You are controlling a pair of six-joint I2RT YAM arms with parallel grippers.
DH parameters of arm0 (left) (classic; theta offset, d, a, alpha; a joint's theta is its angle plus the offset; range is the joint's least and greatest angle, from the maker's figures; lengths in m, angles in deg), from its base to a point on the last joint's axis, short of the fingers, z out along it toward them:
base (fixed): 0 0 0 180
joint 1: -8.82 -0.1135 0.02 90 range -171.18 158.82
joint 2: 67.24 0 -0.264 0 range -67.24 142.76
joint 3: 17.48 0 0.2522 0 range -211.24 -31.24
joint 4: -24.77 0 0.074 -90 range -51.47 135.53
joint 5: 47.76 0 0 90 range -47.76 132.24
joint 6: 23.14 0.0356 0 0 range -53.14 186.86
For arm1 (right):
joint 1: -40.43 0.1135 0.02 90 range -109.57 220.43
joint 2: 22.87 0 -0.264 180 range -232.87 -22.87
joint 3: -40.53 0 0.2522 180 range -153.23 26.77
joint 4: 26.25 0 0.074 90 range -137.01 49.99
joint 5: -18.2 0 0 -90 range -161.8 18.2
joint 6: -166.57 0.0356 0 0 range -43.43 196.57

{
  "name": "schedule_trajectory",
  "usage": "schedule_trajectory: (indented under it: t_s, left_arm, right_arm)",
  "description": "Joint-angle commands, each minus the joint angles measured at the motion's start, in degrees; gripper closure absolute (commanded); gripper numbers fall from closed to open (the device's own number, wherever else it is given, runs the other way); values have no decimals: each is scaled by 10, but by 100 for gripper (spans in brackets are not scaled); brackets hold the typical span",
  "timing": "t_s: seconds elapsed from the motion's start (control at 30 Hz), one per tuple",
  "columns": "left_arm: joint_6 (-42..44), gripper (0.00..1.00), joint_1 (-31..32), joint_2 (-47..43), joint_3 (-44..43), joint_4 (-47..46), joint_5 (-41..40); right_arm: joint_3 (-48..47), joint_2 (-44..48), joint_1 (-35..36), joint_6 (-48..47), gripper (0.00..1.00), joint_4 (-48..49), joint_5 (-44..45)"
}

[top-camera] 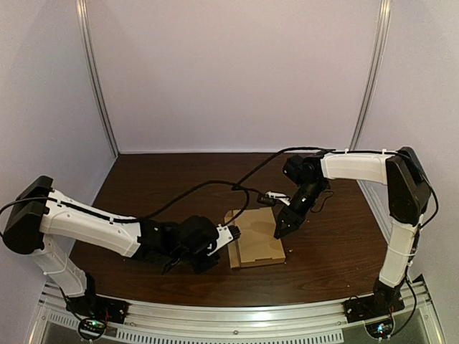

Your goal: Fold the paper box

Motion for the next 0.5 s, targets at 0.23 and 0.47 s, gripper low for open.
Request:
schedule_trajectory:
  t_s: [0.23,0.47]
  left_arm:
    - [-395,42,-27,13,20,-76,-82]
    - [-476,39,-39,17,56,-153,-71]
  right_arm:
    - [0,-56,5,34,67,53,28]
    - [27,-64,-12,59,75,50,71]
